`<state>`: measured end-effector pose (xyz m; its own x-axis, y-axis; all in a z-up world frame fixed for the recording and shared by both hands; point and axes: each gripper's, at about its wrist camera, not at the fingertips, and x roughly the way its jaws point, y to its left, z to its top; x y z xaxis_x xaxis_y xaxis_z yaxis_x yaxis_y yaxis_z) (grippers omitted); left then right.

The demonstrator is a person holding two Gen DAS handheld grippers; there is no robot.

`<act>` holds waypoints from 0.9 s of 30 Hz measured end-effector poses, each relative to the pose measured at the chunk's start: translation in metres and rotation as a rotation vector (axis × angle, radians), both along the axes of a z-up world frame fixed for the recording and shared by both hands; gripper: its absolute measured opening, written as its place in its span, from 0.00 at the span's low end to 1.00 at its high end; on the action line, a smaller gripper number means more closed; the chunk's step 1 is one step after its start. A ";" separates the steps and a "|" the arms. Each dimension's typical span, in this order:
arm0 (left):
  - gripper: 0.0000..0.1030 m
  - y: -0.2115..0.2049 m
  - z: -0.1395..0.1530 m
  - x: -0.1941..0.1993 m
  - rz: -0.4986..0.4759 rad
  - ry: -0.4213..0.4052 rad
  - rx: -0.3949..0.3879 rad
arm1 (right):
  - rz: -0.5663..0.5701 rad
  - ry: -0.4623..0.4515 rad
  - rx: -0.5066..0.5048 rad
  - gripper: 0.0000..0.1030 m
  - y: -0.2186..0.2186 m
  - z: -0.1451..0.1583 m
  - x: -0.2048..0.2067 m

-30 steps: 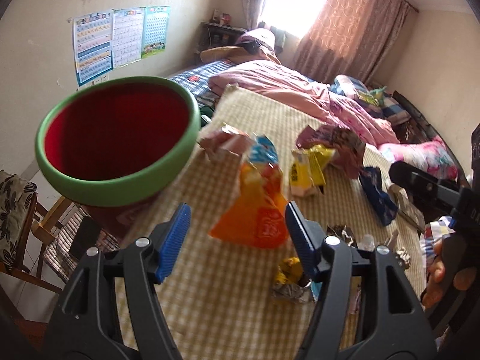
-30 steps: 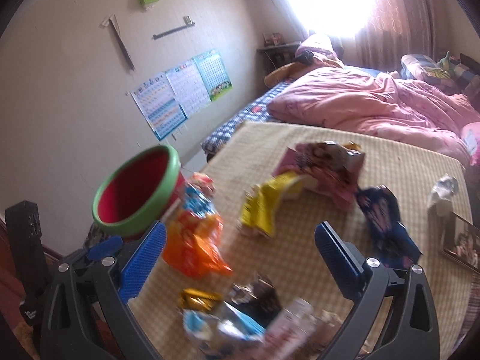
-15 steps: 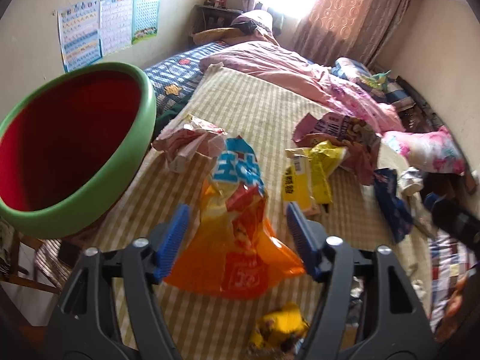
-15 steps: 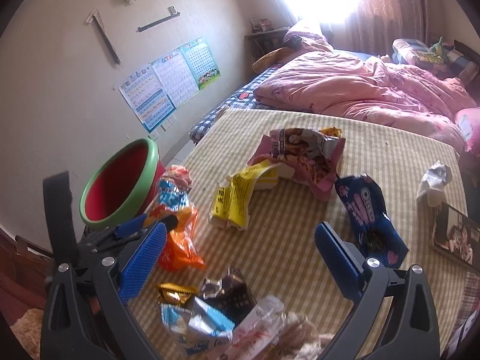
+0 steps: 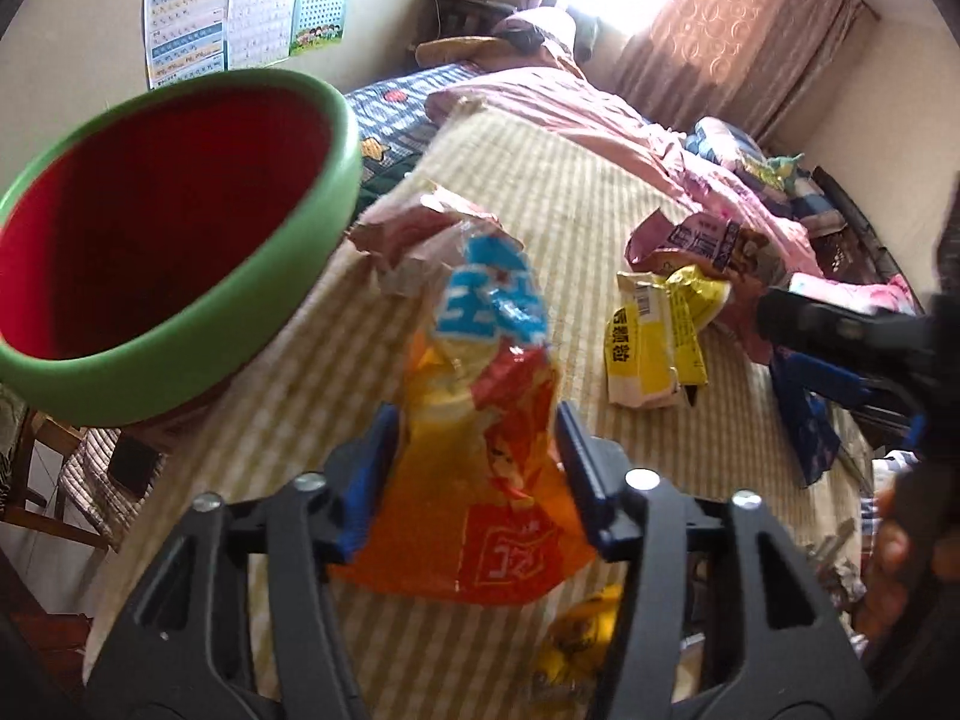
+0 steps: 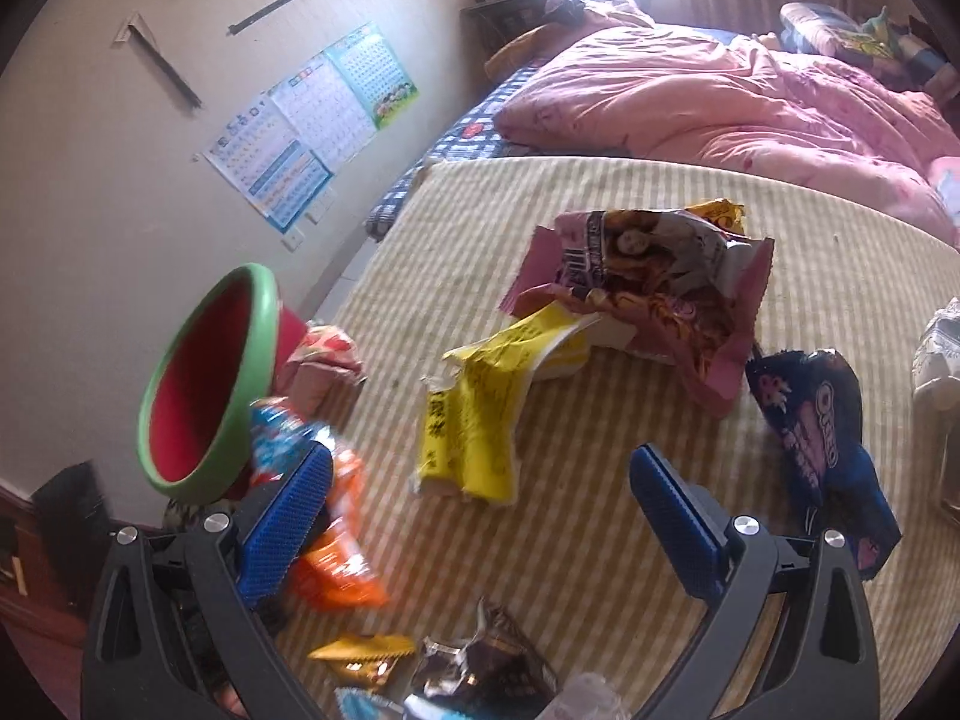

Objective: Collect trash
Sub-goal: 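Grasp the orange chip bag with the left tool, then grasp the yellow wrapper with the right tool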

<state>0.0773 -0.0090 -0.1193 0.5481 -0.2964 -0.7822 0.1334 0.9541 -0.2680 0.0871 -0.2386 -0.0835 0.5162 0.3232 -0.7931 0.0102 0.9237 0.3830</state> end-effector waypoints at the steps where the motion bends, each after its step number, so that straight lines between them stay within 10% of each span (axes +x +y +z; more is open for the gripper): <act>1: 0.47 0.003 0.004 -0.003 -0.004 -0.005 -0.008 | -0.003 0.007 0.004 0.93 0.000 -0.002 0.003; 11: 0.46 0.018 0.030 -0.033 -0.033 -0.056 0.003 | -0.042 0.069 -0.018 0.92 0.003 -0.036 0.037; 17: 0.46 0.025 0.033 -0.032 -0.019 -0.058 0.006 | -0.019 0.094 0.005 0.73 0.007 -0.047 0.043; 20: 0.46 0.025 0.033 -0.031 -0.017 -0.059 0.005 | 0.031 0.091 0.090 0.44 0.009 -0.046 0.042; 27: 0.46 0.029 0.033 -0.031 -0.008 -0.062 -0.006 | 0.060 0.021 0.099 0.42 0.009 -0.025 0.014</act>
<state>0.0464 0.0197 -0.0865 0.5929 -0.3058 -0.7449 0.1576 0.9513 -0.2650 0.1015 -0.2297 -0.1081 0.4768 0.4304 -0.7664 -0.0353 0.8806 0.4725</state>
